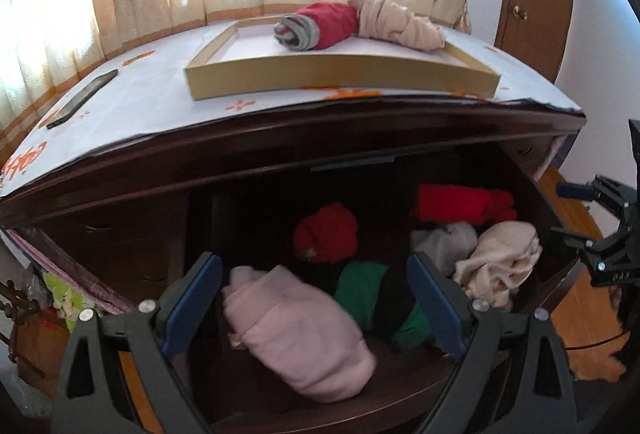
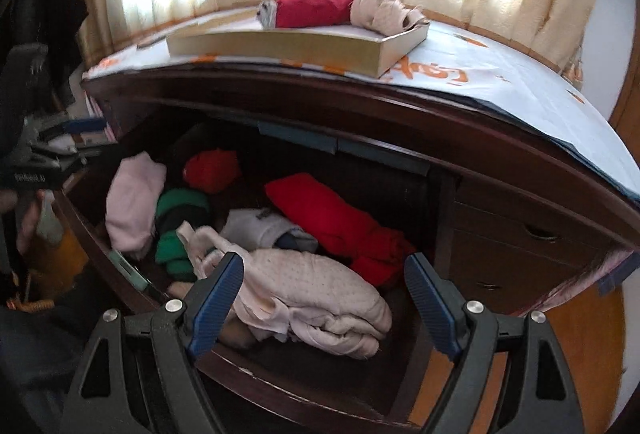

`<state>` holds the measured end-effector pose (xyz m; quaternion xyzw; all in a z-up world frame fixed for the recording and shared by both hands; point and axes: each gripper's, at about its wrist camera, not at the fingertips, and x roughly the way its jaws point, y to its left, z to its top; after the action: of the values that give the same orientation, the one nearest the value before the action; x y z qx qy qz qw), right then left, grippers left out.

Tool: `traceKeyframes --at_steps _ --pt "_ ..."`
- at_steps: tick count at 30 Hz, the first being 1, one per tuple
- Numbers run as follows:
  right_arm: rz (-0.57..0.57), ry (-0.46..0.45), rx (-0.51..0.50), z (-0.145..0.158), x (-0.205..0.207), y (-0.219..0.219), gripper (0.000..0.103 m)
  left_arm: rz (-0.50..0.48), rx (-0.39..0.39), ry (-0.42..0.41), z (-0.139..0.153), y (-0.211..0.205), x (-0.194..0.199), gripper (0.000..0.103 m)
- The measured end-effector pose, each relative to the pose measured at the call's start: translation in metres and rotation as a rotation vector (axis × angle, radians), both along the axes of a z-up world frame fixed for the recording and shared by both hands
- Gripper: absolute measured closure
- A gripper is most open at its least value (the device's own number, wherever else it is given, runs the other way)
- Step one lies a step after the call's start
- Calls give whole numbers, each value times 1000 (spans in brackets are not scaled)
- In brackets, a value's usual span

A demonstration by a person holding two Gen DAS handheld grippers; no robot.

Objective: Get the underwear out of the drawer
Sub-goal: 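Lower both open tools into the open drawer of clothes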

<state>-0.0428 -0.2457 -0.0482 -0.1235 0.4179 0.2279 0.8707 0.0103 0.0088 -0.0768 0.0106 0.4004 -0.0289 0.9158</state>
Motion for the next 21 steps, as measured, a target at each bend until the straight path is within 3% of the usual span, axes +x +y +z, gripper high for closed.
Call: traceKeyframes --at_steps 10,21 --pt "84 47 -79 -9 16 4 19 -25 46 71 -10 15 -1 6" --pt "214 118 -139 -18 30 23 19 -63 26 134 -23 11 1 6"
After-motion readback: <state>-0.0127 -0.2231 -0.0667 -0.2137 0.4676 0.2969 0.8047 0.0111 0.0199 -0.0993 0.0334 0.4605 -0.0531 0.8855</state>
